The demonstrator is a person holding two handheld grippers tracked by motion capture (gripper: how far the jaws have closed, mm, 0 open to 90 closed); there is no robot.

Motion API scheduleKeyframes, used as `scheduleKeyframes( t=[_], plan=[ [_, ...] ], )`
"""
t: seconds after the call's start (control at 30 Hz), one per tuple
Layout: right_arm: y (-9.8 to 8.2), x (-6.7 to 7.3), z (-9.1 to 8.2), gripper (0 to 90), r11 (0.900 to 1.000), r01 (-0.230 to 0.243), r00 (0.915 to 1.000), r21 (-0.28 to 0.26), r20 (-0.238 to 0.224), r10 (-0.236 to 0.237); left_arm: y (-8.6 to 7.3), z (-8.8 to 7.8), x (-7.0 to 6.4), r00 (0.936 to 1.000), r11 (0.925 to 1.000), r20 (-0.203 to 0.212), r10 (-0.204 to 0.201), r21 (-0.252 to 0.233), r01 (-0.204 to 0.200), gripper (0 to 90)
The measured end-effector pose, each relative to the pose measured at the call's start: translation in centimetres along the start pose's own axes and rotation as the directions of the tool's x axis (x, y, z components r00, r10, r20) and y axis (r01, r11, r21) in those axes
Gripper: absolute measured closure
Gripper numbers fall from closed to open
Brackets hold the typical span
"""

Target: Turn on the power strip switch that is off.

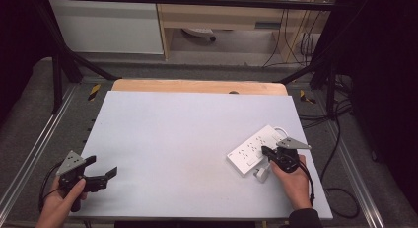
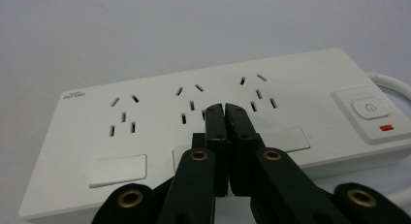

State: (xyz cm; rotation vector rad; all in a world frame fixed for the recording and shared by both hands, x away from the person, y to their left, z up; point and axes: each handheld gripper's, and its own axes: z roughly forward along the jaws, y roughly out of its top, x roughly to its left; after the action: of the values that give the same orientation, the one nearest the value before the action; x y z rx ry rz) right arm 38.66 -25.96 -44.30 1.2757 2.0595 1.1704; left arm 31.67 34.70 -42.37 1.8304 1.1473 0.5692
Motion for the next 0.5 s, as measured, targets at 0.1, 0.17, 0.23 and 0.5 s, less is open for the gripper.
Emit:
scheduleKeyframes(
  t=[0.1,0.17,0.23,0.5],
  plan=[
    [0.08,0.05,-0.15,88.1,1.0,0.0,1.0,-0.009,-0.004,0.0,0.0,0.0,0.0,1.0,1.0,0.0,0.0,0.0,0.0,6.8],
    [0.11,0.11,-0.17,87.3,1.0,-0.007,1.0,-0.014,-0.003,0.007,0.0,0.0,-0.01,1.0,1.0,0.0,0.0,0.0,0.0,6.8],
    [0.13,0.14,-0.19,86.2,1.0,-0.01,0.9999,-0.015,-0.003,0.01,0.0,-0.01,-0.01,1.0,1.0,0.0,0.0,0.0,0.0,6.8],
    [0.28,0.25,-0.37,83.1,0.999,-0.011,0.9999,-0.04,-0.01,0.01,-0.01,0.0,0.0,1.0,1.0,0.0,0.0,0.0,0.0,6.8]
  ],
)
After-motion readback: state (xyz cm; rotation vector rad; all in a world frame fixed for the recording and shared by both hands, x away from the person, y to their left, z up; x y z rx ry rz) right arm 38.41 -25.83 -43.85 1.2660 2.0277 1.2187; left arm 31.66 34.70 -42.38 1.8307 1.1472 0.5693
